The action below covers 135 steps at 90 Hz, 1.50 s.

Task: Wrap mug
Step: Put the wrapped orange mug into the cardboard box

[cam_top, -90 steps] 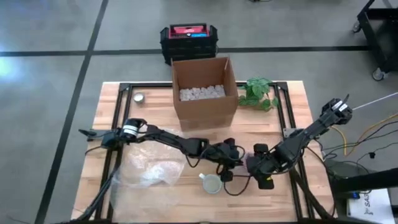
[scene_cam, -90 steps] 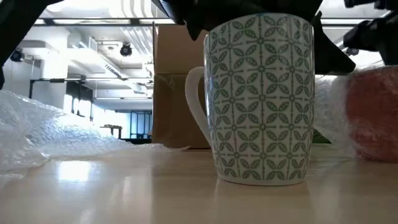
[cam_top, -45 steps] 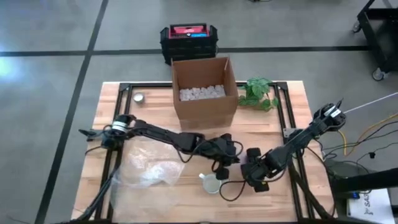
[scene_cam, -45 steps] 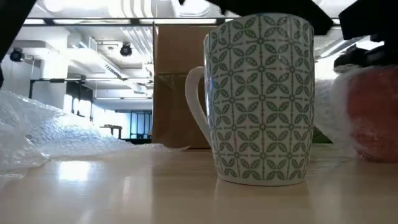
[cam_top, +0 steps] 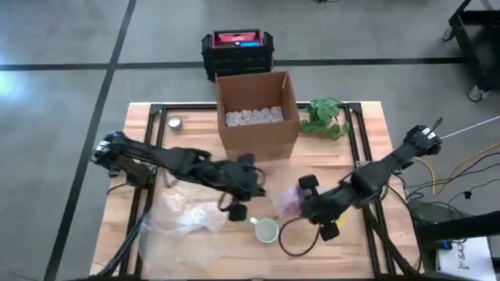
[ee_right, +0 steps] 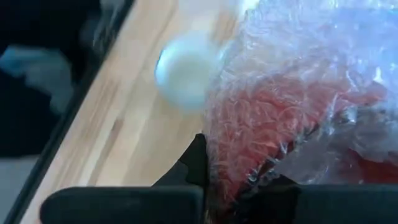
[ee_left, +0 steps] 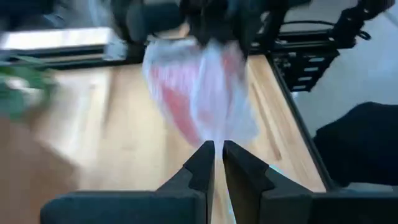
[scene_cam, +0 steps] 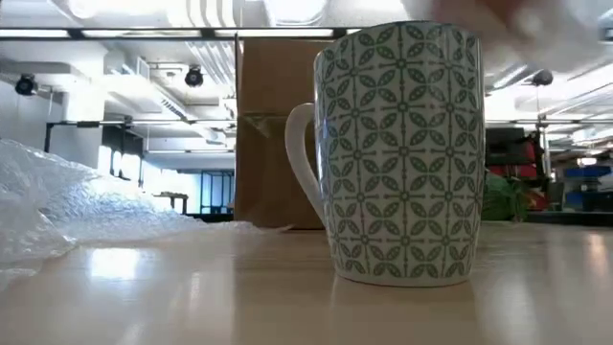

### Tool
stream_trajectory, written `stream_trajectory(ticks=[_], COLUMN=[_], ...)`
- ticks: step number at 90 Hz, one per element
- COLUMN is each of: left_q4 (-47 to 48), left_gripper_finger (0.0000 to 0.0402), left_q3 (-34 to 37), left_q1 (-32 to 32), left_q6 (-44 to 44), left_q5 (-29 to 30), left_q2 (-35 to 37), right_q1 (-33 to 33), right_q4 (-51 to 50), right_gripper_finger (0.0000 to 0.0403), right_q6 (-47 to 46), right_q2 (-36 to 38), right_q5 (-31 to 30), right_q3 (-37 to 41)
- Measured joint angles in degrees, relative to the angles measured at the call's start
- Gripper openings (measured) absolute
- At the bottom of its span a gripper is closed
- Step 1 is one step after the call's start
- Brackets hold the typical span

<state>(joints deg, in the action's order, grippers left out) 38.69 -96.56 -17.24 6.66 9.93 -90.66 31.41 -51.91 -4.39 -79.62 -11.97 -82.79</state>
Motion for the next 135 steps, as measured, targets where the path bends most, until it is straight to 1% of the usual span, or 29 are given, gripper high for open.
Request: stream_trajectory(ticks=[9,19,26,33,38,43,49,55,63,73,81,90,96,103,110,120,135], left_q4=[3.8,7.74,10.56,11.85,12.29,12.08,11.52,9.49,4.81,-3.25,-10.7,-19.61,-24.82,-30.3,-35.04,-39.68,-41.09], left_gripper_finger=[0.0021,0.0021,0.0021,0.0021,0.0021,0.0021,0.0021,0.0021,0.0021,0.0021,0.0021,0.0021,0.0021,0.0021,0.0021,0.0021,0.0021], left_q3=[0.42,1.01,1.63,2.66,4.37,6.87,10.75,15.17,21.66,30.66,38.07,45.76,50.17,54.42,57.59,60.04,60.62], left_q1=[-0.68,-0.74,-0.7,-0.7,-0.72,-0.73,-0.65,-0.6,-0.61,-0.61,-0.61,-0.61,-0.61,-0.61,-0.61,-0.61,-0.61], left_q6=[0.6,1.76,1.85,1.86,1.85,1.99,2.91,3.91,5.08,7.15,9.68,11.65,12.72,13.82,14.58,15.12,15.12], left_q5=[3.51,6.14,6.78,8.46,10.76,13.18,15.8,17.89,19.09,19.51,19.54,19.54,19.49,19.27,19.13,19.11,19.11], left_q2=[4.62,8.94,11.57,14.5,17.05,19.8,23.04,26.31,30.54,34.79,36.81,37.8,37.86,37.58,37.28,36.99,37.07], right_q1=[-2.04,-6.88,-11.75,-17.96,-23.02,-28.84,-35.78,-41.98,-49.12,-55.5,-58.29,-59.56,-59.91,-60.2,-60.1,-59.73,-59.94], right_q4=[0.3,3.19,6.42,8.62,9.2,9.67,10.38,10.72,11.22,10.6,6.86,2.58,1.31,0.4,-0.57,-0.37,-0.12], right_gripper_finger=[0.0002,0.0002,0.0001,0.0001,0.0001,0.0001,0.0001,0.0001,0.0001,0.0,0.0,0.0,0.0001,0.0002,0.0002,0.0007,0.0021], right_q6=[7.57,14.44,18.42,21.15,22.46,23.08,21.95,20.57,19.35,17.77,16.86,16.96,18.05,18.17,17.64,17.75,17.94], right_q2=[0.49,0.93,1.01,0.69,0.12,-0.87,-2.7,-5.26,-9.67,-16.73,-22.34,-27.3,-29.35,-31.92,-34.21,-34.92,-35.06], right_q5=[-5.1,-11.58,-12.26,-11.49,-9.67,-6.39,-1.46,4.89,12.3,18.12,22.1,25.62,25.63,27.92,29.39,31.32,30.45], right_q3=[-5.87,-11.58,-14.81,-17.77,-19.51,-20.93,-22.01,-23.12,-24.67,-26.14,-27.08,-28.47,-28.87,-28.58,-28.17,-28.6,-28.58])
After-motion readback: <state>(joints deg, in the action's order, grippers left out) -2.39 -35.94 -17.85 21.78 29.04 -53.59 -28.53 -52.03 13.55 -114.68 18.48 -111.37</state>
